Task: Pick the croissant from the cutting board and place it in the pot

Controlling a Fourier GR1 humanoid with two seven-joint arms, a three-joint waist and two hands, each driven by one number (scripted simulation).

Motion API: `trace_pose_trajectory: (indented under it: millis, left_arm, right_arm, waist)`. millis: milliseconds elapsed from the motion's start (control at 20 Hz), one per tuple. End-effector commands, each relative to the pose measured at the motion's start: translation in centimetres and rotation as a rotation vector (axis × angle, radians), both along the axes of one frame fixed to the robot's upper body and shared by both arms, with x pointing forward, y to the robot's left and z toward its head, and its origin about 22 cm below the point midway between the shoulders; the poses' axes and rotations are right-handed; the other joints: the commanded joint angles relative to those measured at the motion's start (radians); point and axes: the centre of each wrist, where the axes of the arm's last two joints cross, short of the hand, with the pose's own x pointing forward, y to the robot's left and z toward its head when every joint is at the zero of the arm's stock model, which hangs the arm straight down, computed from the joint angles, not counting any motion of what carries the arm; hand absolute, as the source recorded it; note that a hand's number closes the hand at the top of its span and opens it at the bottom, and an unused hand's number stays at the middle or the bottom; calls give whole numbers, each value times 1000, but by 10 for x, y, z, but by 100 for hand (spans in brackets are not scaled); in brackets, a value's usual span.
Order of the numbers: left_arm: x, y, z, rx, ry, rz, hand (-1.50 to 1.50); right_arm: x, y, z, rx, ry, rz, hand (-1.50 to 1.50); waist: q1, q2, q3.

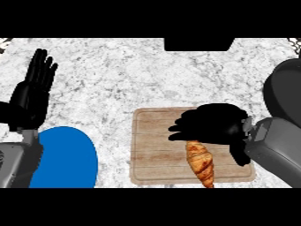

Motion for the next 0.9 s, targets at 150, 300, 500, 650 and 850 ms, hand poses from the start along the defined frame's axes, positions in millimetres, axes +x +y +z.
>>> trace_pose_trajectory:
  millis: [150,300,500,650,850]
  left_arm:
    - [-6,-5,-1,-12,9,-7,0]
    - [7,-7,-4,-7,7,-5,0]
    - [-12,8,-1,-11,3,-13,0]
    - [2,-7,-5,-9,23,-13,0]
    - [0,-7,-4,-8,-2,9,0]
  right_arm:
    - [-17,-9,-18,-2,45,45,-150]
    - [-11,-1,-41,33,28,64,-150]
    - [-17,6,-27,9,-10,60,-150]
    - [-24,26,-61,-12,-65,39,-150]
    - [-15,-1,-63,-36,-65,12,-150]
  waist:
    - [0,-1,0]
    - [0,2,0]
    - [3,0,0]
    - [2,1,0]
    - [-1,1,0]
